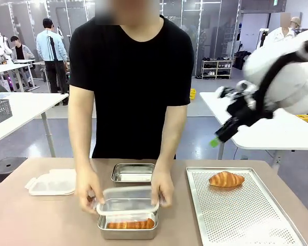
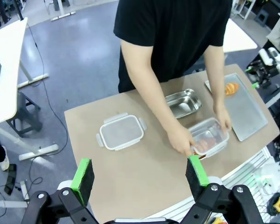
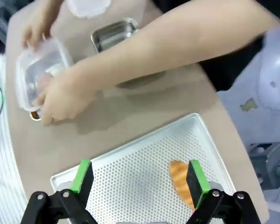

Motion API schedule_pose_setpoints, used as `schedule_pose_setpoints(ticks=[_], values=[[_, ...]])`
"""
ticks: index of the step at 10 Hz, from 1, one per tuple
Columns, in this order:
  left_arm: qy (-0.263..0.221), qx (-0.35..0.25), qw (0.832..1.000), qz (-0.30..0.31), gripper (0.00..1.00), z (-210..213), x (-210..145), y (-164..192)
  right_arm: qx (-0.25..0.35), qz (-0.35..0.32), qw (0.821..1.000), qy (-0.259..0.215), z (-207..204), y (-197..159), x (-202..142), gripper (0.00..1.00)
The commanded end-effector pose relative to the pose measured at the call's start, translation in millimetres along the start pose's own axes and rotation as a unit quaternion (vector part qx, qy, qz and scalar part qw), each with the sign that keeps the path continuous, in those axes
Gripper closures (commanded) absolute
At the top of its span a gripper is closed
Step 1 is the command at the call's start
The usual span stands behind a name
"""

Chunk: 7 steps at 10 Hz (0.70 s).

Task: Place the bread into the airtight container.
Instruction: Pick up a Butter Roll and place it into an empty Airtight Container.

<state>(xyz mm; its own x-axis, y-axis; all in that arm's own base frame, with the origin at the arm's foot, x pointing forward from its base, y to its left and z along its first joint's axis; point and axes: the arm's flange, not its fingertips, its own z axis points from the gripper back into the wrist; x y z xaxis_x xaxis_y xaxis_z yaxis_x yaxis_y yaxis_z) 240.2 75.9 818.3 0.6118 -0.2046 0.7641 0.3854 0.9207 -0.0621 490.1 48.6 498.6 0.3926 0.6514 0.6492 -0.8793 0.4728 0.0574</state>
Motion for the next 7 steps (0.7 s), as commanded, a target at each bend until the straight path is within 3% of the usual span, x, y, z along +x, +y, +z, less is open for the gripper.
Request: schedule_pose_setpoints(ticks=[1, 2, 4, 6, 7], values=[[-0.002, -0.002, 1.0, -0.003, 0.0, 1.8, 1.4, -1.1, -0.027, -0.01, 0.994, -0.103, 95.7, 15.4, -72.5, 0.0], [-0.002, -0.002, 1.0, -0.003, 0.0, 1.8, 1.4, -1.1, -0.051, -0.031, 0.986, -0.156, 147.7, 29.3, -117.0, 0.0], [-0.002, -0.002, 1.0, -0.003, 0.0, 1.8, 1.4, -1.1, -0.113, -0.073, 0.965, -0.227, 207.0, 54.4, -195.6, 0.0], [-0.002, -0.002, 1.0, -0.003, 0.0, 1.8, 1.4, -1.1, -0.123, -0.137, 0.943, -0.276, 220.6, 55.4, -258.7, 0.0], [-0.002, -0.002, 1.0, -0.003, 0.0, 1.8, 1.4, -1.1, -0.126, -0.145, 0.938, -0.289, 217.4, 54.4, -272.7, 0.0]])
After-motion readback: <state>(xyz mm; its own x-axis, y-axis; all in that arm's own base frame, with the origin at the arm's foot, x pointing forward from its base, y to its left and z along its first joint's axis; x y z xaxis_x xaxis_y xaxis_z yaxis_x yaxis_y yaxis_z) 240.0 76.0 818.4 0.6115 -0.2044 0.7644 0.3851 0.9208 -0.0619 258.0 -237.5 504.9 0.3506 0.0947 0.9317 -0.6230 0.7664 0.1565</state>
